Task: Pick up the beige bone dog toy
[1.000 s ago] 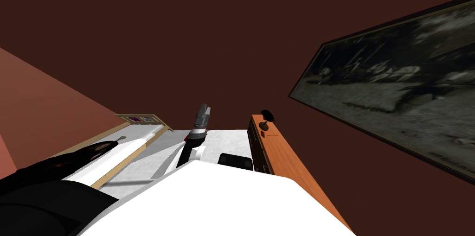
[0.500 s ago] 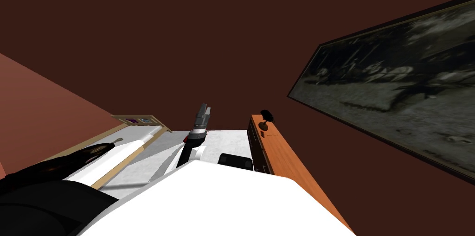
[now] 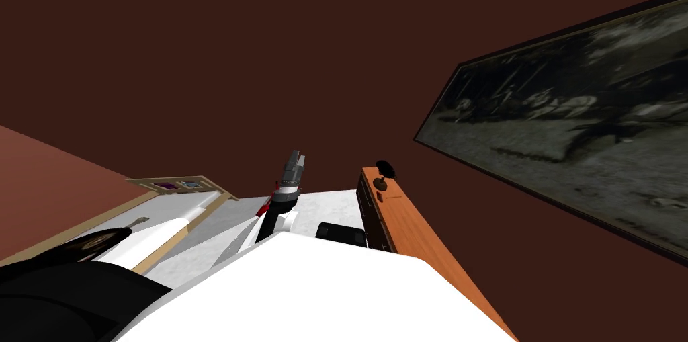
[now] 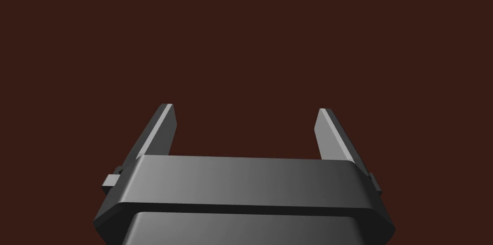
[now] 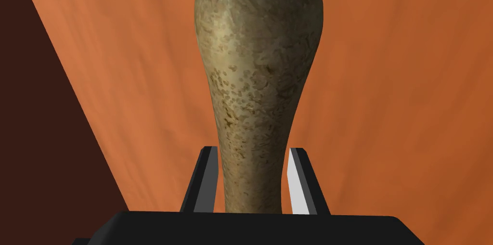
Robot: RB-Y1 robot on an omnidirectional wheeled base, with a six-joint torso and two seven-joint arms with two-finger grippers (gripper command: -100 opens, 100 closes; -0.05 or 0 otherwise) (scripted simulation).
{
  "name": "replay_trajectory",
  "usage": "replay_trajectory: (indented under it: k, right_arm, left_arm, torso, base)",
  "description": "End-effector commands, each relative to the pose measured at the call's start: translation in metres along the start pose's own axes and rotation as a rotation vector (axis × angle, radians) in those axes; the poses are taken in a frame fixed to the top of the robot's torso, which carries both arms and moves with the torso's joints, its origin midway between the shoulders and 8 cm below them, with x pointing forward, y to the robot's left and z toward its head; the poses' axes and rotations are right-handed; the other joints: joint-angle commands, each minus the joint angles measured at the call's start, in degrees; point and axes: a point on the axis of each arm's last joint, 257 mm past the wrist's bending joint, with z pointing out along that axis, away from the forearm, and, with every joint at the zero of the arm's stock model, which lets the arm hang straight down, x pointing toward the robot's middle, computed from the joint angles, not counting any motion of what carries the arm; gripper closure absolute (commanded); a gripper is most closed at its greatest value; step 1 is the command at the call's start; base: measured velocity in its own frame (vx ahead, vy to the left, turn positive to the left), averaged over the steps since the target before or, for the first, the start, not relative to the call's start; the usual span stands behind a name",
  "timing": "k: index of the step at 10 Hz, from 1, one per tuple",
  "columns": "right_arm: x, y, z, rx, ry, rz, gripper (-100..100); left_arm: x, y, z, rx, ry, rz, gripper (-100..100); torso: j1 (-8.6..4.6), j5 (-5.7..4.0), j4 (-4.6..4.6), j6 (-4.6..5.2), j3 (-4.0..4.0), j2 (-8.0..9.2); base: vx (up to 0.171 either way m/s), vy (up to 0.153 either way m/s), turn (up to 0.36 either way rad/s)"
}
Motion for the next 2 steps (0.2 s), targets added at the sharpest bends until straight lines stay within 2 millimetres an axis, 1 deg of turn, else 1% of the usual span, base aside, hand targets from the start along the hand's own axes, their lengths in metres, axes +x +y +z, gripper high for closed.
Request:
replay_trajectory:
  k: [1, 2]
  right_arm:
    - [0.0000, 0.0000, 0.0000, 0.000, 0.000, 0.000, 100]
    - [0.0008, -0.0001, -0.0005, -0.001, 0.000, -0.003, 0]
  left_arm:
    - [0.0000, 0.0000, 0.0000, 0.000, 0.000, 0.000, 0]
    - [0.0000, 0.0000, 0.0000, 0.000, 0.000, 0.000, 0]
  torso:
    - [0.00, 0.00, 0.00, 0.00, 0.00, 0.00]
    - [-0.02, -0.02, 0.03, -0.06, 0.05, 0.08]
  base:
    - [0.027, 0.008, -0.030]
    - [0.000, 0.000, 0.000]
